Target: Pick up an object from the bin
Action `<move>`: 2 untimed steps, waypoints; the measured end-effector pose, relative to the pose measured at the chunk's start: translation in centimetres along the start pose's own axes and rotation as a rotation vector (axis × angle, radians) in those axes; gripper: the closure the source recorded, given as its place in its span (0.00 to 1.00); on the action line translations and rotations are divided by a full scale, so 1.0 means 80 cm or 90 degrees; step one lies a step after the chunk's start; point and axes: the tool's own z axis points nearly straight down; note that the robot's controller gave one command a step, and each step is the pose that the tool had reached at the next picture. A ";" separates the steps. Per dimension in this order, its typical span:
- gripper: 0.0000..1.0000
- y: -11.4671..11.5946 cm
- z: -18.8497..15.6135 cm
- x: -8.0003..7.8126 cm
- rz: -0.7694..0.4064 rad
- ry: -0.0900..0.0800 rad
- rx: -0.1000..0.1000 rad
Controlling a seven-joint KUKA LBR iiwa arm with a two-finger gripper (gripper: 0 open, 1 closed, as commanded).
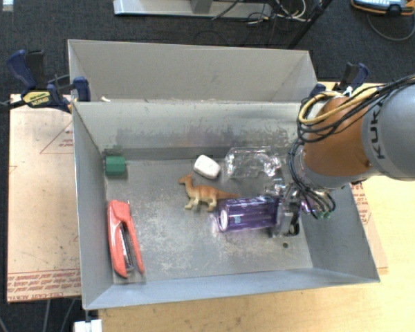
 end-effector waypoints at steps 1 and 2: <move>1.00 0.005 0.007 -0.005 -0.001 -0.002 0.000; 1.00 0.007 -0.040 0.004 -0.050 -0.003 0.000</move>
Offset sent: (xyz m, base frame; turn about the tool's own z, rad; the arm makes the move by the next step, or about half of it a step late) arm -0.0201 0.0100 -0.0023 -0.3423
